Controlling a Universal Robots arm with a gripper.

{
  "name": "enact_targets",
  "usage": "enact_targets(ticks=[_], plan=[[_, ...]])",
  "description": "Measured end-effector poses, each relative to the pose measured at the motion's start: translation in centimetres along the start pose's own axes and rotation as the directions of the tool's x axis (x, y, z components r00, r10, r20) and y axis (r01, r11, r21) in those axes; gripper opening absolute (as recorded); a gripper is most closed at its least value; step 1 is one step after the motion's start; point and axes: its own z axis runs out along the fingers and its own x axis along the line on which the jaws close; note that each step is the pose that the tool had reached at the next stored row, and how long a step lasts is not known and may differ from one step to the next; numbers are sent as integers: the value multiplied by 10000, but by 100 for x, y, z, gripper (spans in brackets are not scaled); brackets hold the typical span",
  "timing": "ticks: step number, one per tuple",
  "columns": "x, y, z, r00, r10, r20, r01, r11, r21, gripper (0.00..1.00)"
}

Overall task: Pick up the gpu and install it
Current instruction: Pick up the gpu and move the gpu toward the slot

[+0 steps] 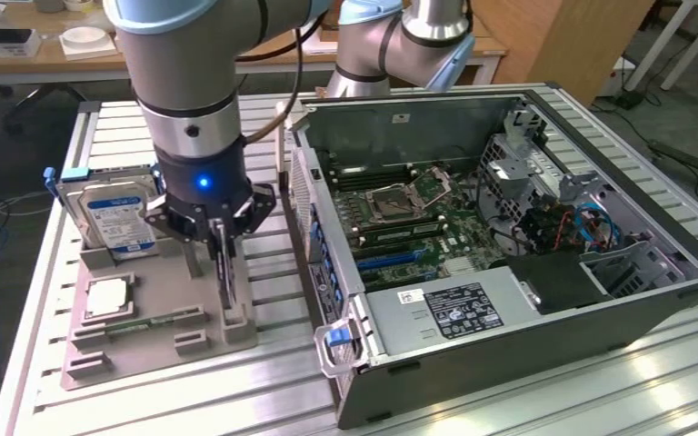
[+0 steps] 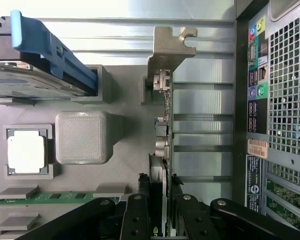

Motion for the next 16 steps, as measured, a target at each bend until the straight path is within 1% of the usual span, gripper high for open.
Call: enact_targets(ticks=[6,16], plan=[[0,4,-74,10000,0,0,0,10000,-5,26],[-1,9,-164,10000,0,0,0,10000,-5,26]])
